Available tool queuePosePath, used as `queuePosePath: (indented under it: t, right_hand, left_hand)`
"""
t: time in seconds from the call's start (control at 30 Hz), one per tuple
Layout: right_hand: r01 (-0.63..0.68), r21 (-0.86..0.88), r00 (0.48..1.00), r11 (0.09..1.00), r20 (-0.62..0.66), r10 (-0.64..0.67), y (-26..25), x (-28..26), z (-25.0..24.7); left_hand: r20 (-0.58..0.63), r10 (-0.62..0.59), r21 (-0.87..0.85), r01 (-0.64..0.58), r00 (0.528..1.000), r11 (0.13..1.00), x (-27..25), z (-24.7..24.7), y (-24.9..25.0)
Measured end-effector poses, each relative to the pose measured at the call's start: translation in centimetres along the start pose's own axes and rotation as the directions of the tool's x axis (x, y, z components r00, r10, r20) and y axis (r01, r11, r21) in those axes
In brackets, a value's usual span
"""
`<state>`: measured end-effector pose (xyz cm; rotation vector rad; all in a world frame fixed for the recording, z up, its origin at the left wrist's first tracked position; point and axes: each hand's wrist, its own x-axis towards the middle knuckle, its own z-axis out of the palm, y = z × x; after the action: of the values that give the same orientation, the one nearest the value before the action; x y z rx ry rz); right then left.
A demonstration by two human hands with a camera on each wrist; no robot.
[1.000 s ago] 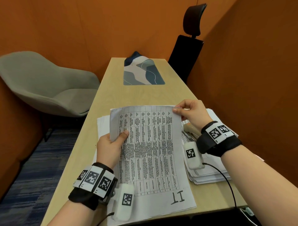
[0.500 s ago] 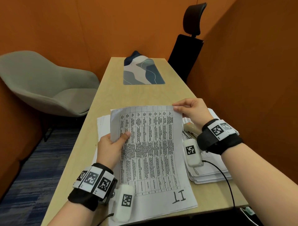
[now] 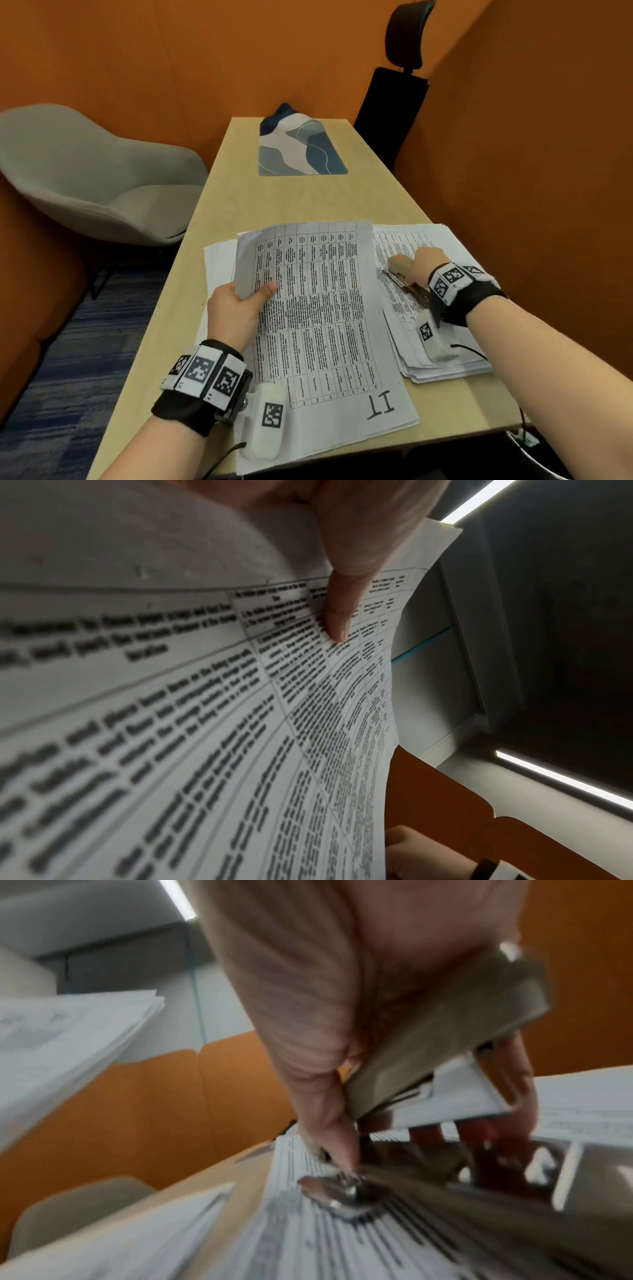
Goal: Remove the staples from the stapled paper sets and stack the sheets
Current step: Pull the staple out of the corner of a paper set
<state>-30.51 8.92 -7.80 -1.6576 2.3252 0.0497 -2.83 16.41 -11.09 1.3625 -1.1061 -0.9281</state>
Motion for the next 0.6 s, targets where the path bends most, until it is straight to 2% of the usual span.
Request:
queuePosePath:
  t: [0.07, 0.13, 0.17, 0.23, 0.3, 0.33, 0.37, 0.4, 0.47, 0.6]
  right_hand:
    - [-0.049, 0.099, 0.997, 0.994, -0.057, 0.055, -0.3, 0.0, -0.4]
    - [0.018, 0.344, 0.977, 0.939, -0.207, 0.057, -0.8, -0.1, -1.5]
    - [0.115, 0.509, 0.949, 0.853, -0.309, 0.057, -1.1, -0.5, -2.4]
    - [0.357, 0.737, 0.883, 0.574, -0.467, 0.05, -2.0, -1.1, -3.9]
    - [0.54, 0.801, 0.828, 0.257, -0.561, 0.009, -3.1, -2.0, -4.6]
    - [0.589, 0.796, 0.804, 0.14, -0.594, -0.005, -3.7, -2.4, -4.6]
    - [0.605, 0.793, 0.796, 0.075, -0.605, -0.024, -4.3, -2.9, -4.6]
    - [0.605, 0.795, 0.796, 0.044, -0.603, -0.062, -4.9, -3.1, -4.3]
    - [0.586, 0.808, 0.807, 0.059, -0.577, -0.124, -5.8, -3.1, -3.5]
    - [0.555, 0.808, 0.832, 0.198, -0.542, -0.118, -6.4, -2.9, -2.3]
  left_hand:
    - [-0.002, 0.005, 0.007, -0.005, 1.0, 1.0, -0.1, 0.1, 0.1]
    - [-0.004, 0.009, 0.009, -0.009, 1.0, 1.0, -0.1, 0.1, 0.2]
    - [-0.002, 0.009, 0.01, -0.009, 1.0, 1.0, -0.1, 0.1, 0.2]
    - [0.002, 0.01, 0.01, -0.01, 1.0, 1.0, -0.3, 0.2, 0.2]
    - [0.005, 0.01, 0.014, -0.01, 1.0, 1.0, -0.4, 0.3, 0.4]
    - [0.007, 0.014, 0.018, -0.014, 1.0, 1.0, -0.5, 0.3, 0.5]
    - [0.009, 0.018, 0.02, -0.018, 1.0, 1.0, -0.6, 0.4, 0.6]
    - [0.009, 0.024, 0.021, -0.024, 1.0, 0.999, -0.8, 0.4, 0.7]
    - [0.008, 0.04, 0.031, -0.04, 0.999, 0.999, -1.0, 0.5, 1.0]
    - [0.011, 0.044, 0.043, -0.044, 0.999, 0.998, -1.3, 0.5, 1.4]
